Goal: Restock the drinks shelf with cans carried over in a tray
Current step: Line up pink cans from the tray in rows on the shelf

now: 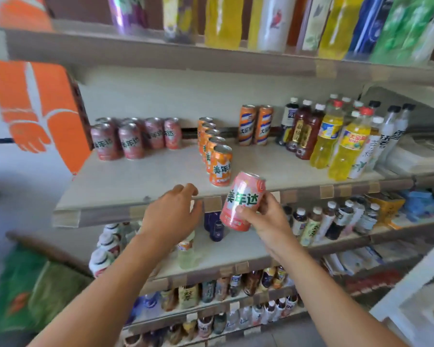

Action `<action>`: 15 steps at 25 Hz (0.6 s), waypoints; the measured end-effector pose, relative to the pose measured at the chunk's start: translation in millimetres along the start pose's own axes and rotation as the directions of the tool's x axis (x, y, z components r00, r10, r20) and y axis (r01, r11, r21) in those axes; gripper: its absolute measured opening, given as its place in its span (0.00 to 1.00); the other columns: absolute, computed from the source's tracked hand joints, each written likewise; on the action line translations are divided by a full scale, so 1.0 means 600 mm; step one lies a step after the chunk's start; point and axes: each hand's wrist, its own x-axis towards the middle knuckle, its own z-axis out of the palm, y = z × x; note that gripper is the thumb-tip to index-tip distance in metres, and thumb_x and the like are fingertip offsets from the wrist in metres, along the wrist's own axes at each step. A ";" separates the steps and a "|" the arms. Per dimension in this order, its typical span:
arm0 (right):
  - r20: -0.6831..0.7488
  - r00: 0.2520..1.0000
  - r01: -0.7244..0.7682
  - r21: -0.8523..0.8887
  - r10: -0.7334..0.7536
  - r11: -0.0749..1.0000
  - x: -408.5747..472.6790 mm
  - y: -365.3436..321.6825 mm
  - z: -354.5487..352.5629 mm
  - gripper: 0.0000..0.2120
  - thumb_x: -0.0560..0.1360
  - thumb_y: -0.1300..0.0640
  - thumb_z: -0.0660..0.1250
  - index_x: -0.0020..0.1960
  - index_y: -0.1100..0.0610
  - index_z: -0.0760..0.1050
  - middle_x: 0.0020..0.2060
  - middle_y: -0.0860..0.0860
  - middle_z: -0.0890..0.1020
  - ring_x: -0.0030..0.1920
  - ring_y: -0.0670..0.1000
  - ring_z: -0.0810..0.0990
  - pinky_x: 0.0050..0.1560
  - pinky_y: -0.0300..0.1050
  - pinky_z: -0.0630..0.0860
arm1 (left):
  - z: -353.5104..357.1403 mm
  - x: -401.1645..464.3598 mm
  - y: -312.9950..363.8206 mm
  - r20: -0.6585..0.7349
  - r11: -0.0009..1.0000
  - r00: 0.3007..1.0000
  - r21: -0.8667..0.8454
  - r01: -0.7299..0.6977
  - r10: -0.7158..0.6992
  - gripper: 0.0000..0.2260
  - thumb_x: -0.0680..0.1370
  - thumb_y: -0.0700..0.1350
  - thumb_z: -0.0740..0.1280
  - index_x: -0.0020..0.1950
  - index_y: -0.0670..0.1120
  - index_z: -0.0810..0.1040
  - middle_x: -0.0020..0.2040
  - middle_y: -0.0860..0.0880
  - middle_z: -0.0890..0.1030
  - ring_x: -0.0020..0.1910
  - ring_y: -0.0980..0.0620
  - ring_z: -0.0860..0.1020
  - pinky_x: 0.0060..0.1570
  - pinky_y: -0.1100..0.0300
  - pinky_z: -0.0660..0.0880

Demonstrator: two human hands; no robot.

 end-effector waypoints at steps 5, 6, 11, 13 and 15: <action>0.096 0.988 0.131 -0.118 -0.120 0.984 0.040 -0.006 0.144 0.23 0.69 0.60 0.78 0.60 0.50 0.74 0.54 0.48 0.83 0.54 0.44 0.82 0.51 0.40 0.79 | -0.050 0.008 -0.121 -0.051 0.998 0.996 0.017 0.068 -0.067 0.13 0.80 0.53 0.59 0.63 0.52 0.72 0.58 0.52 0.78 0.52 0.46 0.78 0.46 0.52 0.76; 0.090 0.986 0.154 -0.123 -0.143 0.980 0.047 -0.005 0.166 0.23 0.70 0.63 0.77 0.60 0.51 0.74 0.53 0.48 0.83 0.52 0.42 0.82 0.48 0.37 0.79 | -0.055 0.008 -0.140 -0.052 0.997 0.996 0.016 0.076 -0.075 0.13 0.80 0.53 0.59 0.63 0.52 0.72 0.57 0.52 0.78 0.51 0.46 0.78 0.45 0.52 0.76; 0.077 0.971 0.239 -0.217 -0.228 0.946 0.112 0.002 0.244 0.24 0.69 0.60 0.77 0.62 0.53 0.74 0.54 0.44 0.81 0.52 0.38 0.79 0.45 0.30 0.75 | -0.067 0.029 -0.198 -0.057 0.993 0.993 0.035 0.109 -0.106 0.14 0.80 0.55 0.58 0.63 0.52 0.72 0.57 0.53 0.78 0.52 0.47 0.78 0.46 0.53 0.77; 0.075 0.969 0.247 -0.248 -0.236 0.937 0.152 0.005 0.267 0.26 0.69 0.58 0.78 0.63 0.52 0.72 0.54 0.42 0.80 0.53 0.38 0.79 0.49 0.32 0.75 | -0.068 0.048 -0.215 -0.057 0.991 0.991 0.055 0.122 -0.119 0.15 0.80 0.55 0.57 0.64 0.52 0.72 0.58 0.52 0.78 0.53 0.47 0.78 0.46 0.53 0.76; 0.077 0.970 0.241 -0.279 -0.228 0.930 0.197 0.013 0.288 0.28 0.68 0.55 0.79 0.64 0.53 0.71 0.54 0.43 0.80 0.54 0.39 0.78 0.52 0.34 0.75 | -0.062 0.069 -0.229 -0.055 0.989 0.990 0.068 0.131 -0.127 0.15 0.81 0.55 0.57 0.64 0.52 0.72 0.59 0.52 0.77 0.53 0.48 0.78 0.46 0.54 0.76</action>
